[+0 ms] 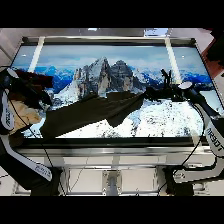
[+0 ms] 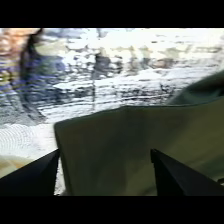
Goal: Fold the shirts.
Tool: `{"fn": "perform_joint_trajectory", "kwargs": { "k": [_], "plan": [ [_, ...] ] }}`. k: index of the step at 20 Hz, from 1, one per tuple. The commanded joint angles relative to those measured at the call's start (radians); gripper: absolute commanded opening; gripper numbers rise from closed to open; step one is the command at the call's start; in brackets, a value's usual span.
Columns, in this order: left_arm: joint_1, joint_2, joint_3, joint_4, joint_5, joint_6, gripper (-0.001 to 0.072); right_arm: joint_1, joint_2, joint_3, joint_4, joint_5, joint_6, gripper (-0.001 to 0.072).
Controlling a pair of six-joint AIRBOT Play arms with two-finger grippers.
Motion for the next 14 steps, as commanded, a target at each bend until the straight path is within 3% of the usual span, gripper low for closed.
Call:
{"fn": "perform_joint_trajectory", "kwargs": {
  "k": [1, 11, 14],
  "plan": [
    [0.002, -0.028, 0.002, 0.041, 0.010, -0.009, 0.0572, -0.001, 0.001, 0.000, 0.000, 0.003, 0.000, 0.0053],
    [0.002, -0.075, 0.001, -0.039, 0.019, 0.021, 0.0571, -0.001, 0.001, 0.000, 0.002, 0.005, 0.000, 0.0053],
    [0.001, -0.075, 0.002, -0.126, -0.007, 0.068, 0.0369, -0.001, 0.001, 0.000, 0.002, 0.005, 0.000, 0.0053]
  ]
}}
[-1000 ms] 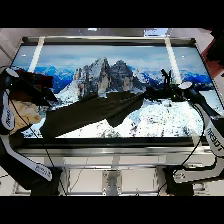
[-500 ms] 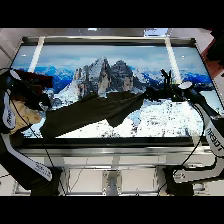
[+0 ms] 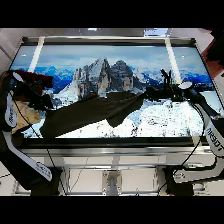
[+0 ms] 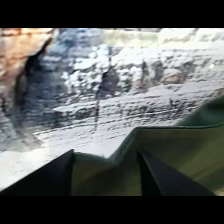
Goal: Fold the shirts.
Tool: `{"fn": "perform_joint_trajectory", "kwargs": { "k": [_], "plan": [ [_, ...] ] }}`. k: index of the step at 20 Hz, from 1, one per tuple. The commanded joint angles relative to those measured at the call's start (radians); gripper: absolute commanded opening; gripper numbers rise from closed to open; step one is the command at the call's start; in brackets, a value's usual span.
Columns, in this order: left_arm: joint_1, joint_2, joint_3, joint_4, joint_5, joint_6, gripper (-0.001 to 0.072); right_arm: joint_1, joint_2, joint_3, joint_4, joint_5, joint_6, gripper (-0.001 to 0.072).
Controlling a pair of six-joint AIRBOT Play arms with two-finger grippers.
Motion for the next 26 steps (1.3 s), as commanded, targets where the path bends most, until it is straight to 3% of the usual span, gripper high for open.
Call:
{"fn": "perform_joint_trajectory", "kwargs": {
  "k": [1, 3, 4, 7, 8, 9, 10, 14, 20, 21, 22, 24, 25, 26],
  "plan": [
    [-0.002, -0.003, 0.001, -0.076, -0.027, 0.041, 0.0304, -0.001, 0.001, 0.000, 0.000, 0.000, 0.000, 0.0053],
    [-0.008, -0.004, 0.001, -0.073, -0.053, 0.042, 0.0138, -0.001, 0.001, 0.000, 0.000, 0.000, 0.000, 0.0052],
    [-0.009, -0.004, 0.001, -0.072, -0.070, 0.043, 0.0011, -0.001, 0.001, 0.000, 0.001, 0.000, 0.000, 0.0053],
    [-0.011, -0.004, 0.001, -0.073, -0.097, 0.043, 0.0015, -0.001, 0.001, 0.000, 0.001, 0.003, 0.000, 0.0053],
    [-0.011, -0.004, 0.001, -0.072, -0.097, 0.043, 0.0111, -0.001, 0.001, 0.000, 0.001, 0.005, 0.000, 0.0053],
    [-0.011, -0.004, 0.001, -0.070, -0.089, 0.043, 0.0378, -0.001, 0.001, 0.000, 0.001, 0.007, 0.000, 0.0053],
    [-0.011, -0.004, 0.001, -0.053, -0.079, 0.042, 0.0599, -0.001, 0.001, 0.000, 0.000, 0.008, 0.000, 0.0053],
    [-0.010, -0.004, 0.001, 0.193, -0.027, -0.031, 0.0613, -0.001, 0.001, 0.000, 0.000, 0.017, 0.000, 0.0053],
    [-0.006, -0.004, 0.001, 0.107, 0.009, -0.010, 0.0593, -0.001, 0.001, 0.000, 0.000, 0.015, 0.000, 0.0053],
    [-0.006, -0.004, -0.003, 0.089, 0.002, -0.010, 0.0561, -0.001, 0.001, 0.000, 0.000, 0.015, 0.000, 0.0053],
    [-0.006, -0.004, -0.012, 0.059, -0.006, -0.008, 0.0482, -0.001, 0.001, 0.000, 0.002, 0.015, 0.000, 0.0053],
    [-0.006, -0.004, -0.039, -0.007, -0.021, 0.024, 0.0450, -0.001, 0.001, 0.000, 0.008, 0.016, 0.000, 0.0053],
    [-0.006, -0.004, -0.053, -0.024, -0.026, 0.026, 0.0348, -0.001, 0.001, 0.000, 0.013, 0.016, 0.000, 0.0053],
    [-0.010, -0.004, -0.067, -0.021, -0.028, 0.039, 0.0183, -0.001, 0.001, 0.000, 0.016, 0.016, 0.000, 0.0053]
  ]
}}
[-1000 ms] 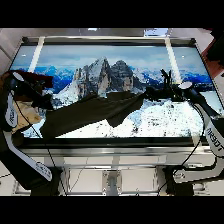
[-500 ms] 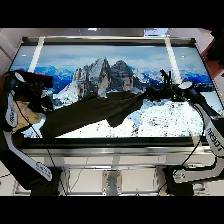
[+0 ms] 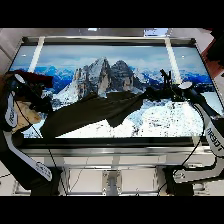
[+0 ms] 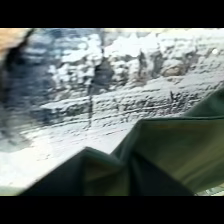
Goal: Fold the shirts.
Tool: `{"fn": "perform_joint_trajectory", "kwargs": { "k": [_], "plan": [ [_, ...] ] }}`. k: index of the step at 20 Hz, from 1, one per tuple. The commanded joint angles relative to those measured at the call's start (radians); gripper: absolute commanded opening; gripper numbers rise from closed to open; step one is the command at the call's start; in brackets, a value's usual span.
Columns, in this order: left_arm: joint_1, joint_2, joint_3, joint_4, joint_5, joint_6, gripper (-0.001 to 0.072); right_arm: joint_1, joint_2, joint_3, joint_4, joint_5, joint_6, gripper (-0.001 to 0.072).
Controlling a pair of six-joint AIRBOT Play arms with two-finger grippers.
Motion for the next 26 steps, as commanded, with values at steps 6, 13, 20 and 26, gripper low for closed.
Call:
{"fn": "perform_joint_trajectory", "kwargs": {
  "k": [6, 13, 20, 26],
  "plan": [
    [-0.017, 0.001, -0.047, -0.060, -0.059, 0.018, 0.0013, -0.001, 0.001, 0.000, 0.019, 0.018, -0.003, 0.0049],
    [-0.017, 0.081, 0.041, -0.280, -0.053, 0.032, 0.0012, -0.009, 0.017, 0.038, -0.008, 0.060, -0.003, 0.0030],
    [-0.016, 0.402, 0.414, -0.525, 0.045, 0.046, 0.0012, -0.116, 0.321, 0.362, -0.089, 0.246, 0.074, 0.0030],
    [-0.016, 0.814, 0.427, -0.442, 0.170, 0.053, 0.0012, -0.170, 0.693, 0.595, -0.230, 0.280, 0.085, 0.0029]
  ]
}}
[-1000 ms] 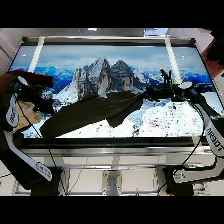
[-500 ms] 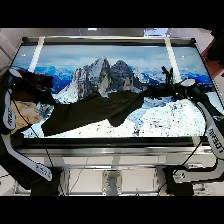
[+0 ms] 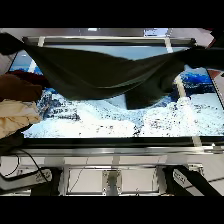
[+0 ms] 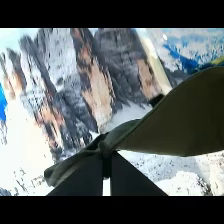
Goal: Fold the shirts.
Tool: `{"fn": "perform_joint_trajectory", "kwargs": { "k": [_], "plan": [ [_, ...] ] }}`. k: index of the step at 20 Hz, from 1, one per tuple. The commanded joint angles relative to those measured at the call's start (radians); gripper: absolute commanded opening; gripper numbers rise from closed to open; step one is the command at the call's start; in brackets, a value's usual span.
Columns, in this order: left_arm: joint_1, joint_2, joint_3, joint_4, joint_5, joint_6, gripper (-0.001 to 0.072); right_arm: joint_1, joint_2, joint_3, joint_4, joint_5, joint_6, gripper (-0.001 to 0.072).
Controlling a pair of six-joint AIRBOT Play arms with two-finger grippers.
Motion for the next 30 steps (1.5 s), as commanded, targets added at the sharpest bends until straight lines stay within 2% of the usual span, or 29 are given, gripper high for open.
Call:
{"fn": "perform_joint_trajectory", "kwargs": {
  "k": [1, 4, 8, 11, 13, 15, 16, 18, 20, 21, 22, 23, 24, 25, 28, 30],
  "plan": [
    [0.000, 0.232, 0.020, 0.067, 0.140, 0.001, 0.0012, -0.033, 0.197, 0.134, -0.094, 0.018, 0.013, 0.0029],
    [0.000, 0.370, 0.019, 0.121, 0.285, -0.024, 0.0011, -0.032, 0.264, 0.198, -0.122, 0.011, 0.015, 0.0028],
    [0.000, 0.365, -0.037, 0.167, 0.306, -0.025, 0.0009, -0.032, 0.187, 0.203, -0.227, -0.047, 0.016, 0.0028],
    [-0.016, 0.240, -0.151, 0.180, 0.300, -0.053, 0.0010, -0.031, -0.006, 0.172, -0.219, -0.045, 0.026, 0.0028],
    [-0.083, 0.106, -0.208, 0.209, 0.308, -0.051, 0.0009, -0.030, -0.166, 0.122, -0.158, -0.051, 0.025, 0.0028],
    [-0.188, -0.058, -0.224, 0.350, 0.374, -0.066, 0.0009, -0.010, -0.339, 0.071, -0.152, -0.103, 0.026, 0.0029],
    [-0.243, -0.148, -0.224, 0.465, 0.447, -0.119, 0.0009, 0.004, -0.424, 0.050, -0.154, -0.152, 0.026, 0.0029],
    [-0.325, -0.307, -0.224, 0.672, 0.601, -0.299, 0.0010, 0.031, -0.594, 0.027, -0.149, -0.262, 0.045, 0.0030],
    [-0.377, -0.428, -0.223, 0.769, 0.724, -0.425, 0.0011, 0.060, -0.738, 0.027, -0.145, -0.384, 0.117, 0.0033],
    [-0.390, -0.475, -0.221, 0.774, 0.776, -0.449, 0.0012, 0.073, -0.782, 0.027, -0.138, -0.433, 0.132, 0.0041],
    [-0.394, -0.507, -0.219, 0.762, 0.815, -0.453, 0.0031, 0.084, -0.812, 0.027, -0.135, -0.476, 0.133, 0.0129],
    [-0.394, -0.517, -0.219, 0.747, 0.850, -0.462, 0.0239, 0.090, -0.827, 0.027, -0.135, -0.512, 0.133, 0.0371],
    [-0.388, -0.513, -0.213, 0.749, 0.876, -0.472, 0.0581, 0.091, -0.828, 0.028, -0.136, -0.538, 0.133, 0.0491],
    [-0.380, -0.504, -0.184, 0.748, 0.869, -0.473, 0.0703, 0.082, -0.823, 0.042, -0.138, -0.534, 0.135, 0.0491],
    [-0.332, -0.440, -0.006, 0.751, 0.678, -0.444, 0.0695, 0.022, -0.777, 0.122, -0.173, -0.354, 0.140, 0.0469],
    [-0.282, -0.333, 0.020, 0.766, 0.562, -0.339, 0.0695, -0.049, -0.706, 0.145, -0.285, -0.172, 0.174, 0.0469]
  ]
}}
